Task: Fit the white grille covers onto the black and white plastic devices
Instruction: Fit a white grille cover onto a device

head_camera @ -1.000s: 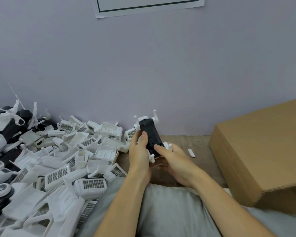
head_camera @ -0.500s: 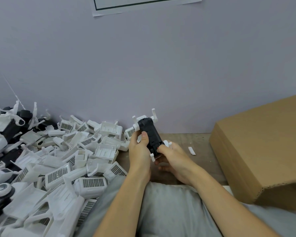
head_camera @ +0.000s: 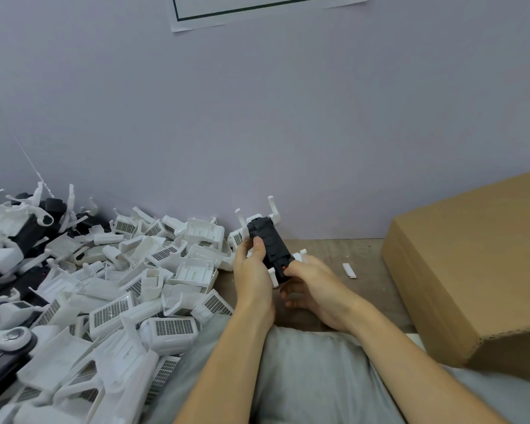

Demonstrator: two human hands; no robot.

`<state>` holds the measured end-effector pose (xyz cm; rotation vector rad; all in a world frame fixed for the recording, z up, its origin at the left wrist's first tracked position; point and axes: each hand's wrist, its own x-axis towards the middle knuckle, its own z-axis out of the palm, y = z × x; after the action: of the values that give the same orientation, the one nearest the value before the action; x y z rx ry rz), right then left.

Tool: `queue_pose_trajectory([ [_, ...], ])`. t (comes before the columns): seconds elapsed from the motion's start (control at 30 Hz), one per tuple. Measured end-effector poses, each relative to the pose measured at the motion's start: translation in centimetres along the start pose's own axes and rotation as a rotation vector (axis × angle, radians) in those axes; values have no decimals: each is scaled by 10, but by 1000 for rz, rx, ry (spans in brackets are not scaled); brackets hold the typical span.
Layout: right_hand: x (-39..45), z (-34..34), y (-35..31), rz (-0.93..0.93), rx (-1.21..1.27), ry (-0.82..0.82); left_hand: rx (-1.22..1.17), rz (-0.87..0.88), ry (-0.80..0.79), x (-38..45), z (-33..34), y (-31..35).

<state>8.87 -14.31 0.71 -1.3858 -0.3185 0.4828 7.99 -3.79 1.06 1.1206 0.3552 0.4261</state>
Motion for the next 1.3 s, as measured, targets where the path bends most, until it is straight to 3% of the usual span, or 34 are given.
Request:
queue_pose_trajectory([
  [0.2, 0, -3, -1, 7, -12, 87, -81, -19, -73, -1, 3, 0],
  [0.33, -7, 1, -5, -16, 179, -66, -217, -142, -77, -5, 1, 15],
  [0.4, -9, 3, -10, -44, 190, -100, -313, -96, -88, -3, -4, 35],
  [0.47, -8, 9, -13, -45, -47, 23, -396, 6, -83, -1, -10, 62],
  [0.53, -9, 24, -14, -92, -446, 145, -451, 66, -57, -1, -16, 90],
  [0.6, -10, 48, -7, -200, -645, 112, -507, 76, -41, -3, -21, 110],
  [0.7, -15, 79, 7, -224, -954, 25, -643, 62, -162, -10, -22, 123],
  [0.8, -21, 87, 12, -182, -1255, 14, -548, 47, -219, -13, -16, 121],
  [1.0, -22, 85, 9, -176, -1040, -35, -171, 102, -215, -14, -1, 106],
  [1.17, -18, 78, 11, -237, -734, -45, -43, 135, -224, -13, 4, 94],
  [1.3, -1, 56, 8, -200, -469, 162, -63, 137, -179, -8, -1, 96],
])
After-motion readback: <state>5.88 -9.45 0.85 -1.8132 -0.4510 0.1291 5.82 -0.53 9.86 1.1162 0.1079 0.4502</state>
